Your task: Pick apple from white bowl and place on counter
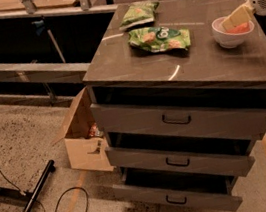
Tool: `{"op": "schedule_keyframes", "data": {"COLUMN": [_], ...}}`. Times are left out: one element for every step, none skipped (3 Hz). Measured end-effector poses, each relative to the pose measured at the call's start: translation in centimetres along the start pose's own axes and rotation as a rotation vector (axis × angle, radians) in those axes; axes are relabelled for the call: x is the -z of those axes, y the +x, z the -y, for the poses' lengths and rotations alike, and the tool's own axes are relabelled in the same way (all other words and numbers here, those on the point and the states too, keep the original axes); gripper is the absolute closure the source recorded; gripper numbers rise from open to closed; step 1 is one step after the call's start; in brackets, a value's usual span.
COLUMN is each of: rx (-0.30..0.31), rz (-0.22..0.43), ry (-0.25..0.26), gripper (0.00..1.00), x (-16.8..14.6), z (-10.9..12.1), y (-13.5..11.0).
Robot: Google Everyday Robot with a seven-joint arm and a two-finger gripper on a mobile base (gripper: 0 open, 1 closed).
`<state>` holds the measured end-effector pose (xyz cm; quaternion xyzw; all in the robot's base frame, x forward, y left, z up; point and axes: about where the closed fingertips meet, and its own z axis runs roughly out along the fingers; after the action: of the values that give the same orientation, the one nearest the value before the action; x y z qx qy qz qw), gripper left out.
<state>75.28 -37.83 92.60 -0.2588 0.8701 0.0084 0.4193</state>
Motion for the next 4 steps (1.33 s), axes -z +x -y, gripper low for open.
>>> {"op": "schedule_keyframes", "data": {"rx": [0.003,0.001,0.004,0.009], "rz": [-0.005,-0.018,-0.026,-0.034], "ry": [-0.006,-0.004,-0.003,-0.003], "gripper": [0.39,0.57,0.54,0.30], "x": [-0.33,-0.61,-0.85,-1.20], "z": [-0.23,-0.29,-0.33,-0.35], "y": [0.06,0.40,0.58,0.84]}}
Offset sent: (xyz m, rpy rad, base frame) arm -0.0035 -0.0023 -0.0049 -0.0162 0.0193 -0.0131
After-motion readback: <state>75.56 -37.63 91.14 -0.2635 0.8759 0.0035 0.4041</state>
